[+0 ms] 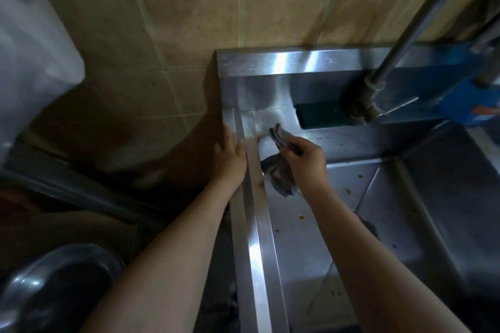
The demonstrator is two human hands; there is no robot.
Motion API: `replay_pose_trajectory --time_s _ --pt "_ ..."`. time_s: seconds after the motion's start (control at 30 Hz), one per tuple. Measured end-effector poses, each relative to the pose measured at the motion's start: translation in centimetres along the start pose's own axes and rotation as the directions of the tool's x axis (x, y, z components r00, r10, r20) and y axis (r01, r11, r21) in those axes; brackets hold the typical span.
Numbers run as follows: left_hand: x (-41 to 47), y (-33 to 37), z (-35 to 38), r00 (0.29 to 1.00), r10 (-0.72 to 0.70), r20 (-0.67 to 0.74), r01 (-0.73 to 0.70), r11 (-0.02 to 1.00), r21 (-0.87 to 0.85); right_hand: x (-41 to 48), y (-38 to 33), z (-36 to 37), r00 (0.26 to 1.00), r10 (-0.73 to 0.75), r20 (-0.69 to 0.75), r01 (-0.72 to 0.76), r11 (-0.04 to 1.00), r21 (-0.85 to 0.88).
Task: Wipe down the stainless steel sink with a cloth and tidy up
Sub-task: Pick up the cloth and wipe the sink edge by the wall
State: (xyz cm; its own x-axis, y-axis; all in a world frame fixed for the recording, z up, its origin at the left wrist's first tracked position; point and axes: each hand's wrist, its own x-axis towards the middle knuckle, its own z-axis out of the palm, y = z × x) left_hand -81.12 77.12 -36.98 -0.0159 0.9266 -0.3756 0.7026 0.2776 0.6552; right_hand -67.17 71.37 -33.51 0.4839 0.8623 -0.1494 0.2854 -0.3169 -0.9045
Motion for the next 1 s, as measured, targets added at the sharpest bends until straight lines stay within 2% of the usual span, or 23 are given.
replay_pose_trajectory --time_s 0.1,0.2,0.3,0.6,0.87,1.0 --pt "-1.3 -0.3 -0.8 0.998 0.049 0.031 -0.048 0.999 -0.015 -1.9 0.0 -1.5 0.999 0.027 -0.024 -0.024 0.99 0.141" --pt "-4.1 -0.3 -1.3 0.988 0.157 -0.005 -0.156 0.98 -0.125 -4.0 0.0 -3.2 0.997 0.027 -0.066 -0.011 0.974 0.224" --pt "-7.2 -0.1 -1.8 0.973 0.232 0.001 -0.229 0.96 -0.164 -6.4 -0.3 -4.9 0.996 0.018 -0.092 0.009 0.959 0.285" --pt "-16.9 0.7 -3.1 0.93 0.367 -0.031 -0.344 0.837 -0.426 -13.9 -1.8 -10.5 0.983 -0.001 -0.182 0.069 0.927 0.369" --pt "-24.2 1.3 -4.0 0.901 0.423 -0.1 -0.407 0.739 -0.537 -19.6 -2.8 -15.2 0.975 -0.038 -0.219 0.129 0.898 0.42" --pt "-27.8 1.0 -3.7 0.896 0.425 -0.13 -0.422 0.721 -0.55 -22.1 -2.3 -17.2 0.976 -0.077 -0.204 0.158 0.894 0.42"
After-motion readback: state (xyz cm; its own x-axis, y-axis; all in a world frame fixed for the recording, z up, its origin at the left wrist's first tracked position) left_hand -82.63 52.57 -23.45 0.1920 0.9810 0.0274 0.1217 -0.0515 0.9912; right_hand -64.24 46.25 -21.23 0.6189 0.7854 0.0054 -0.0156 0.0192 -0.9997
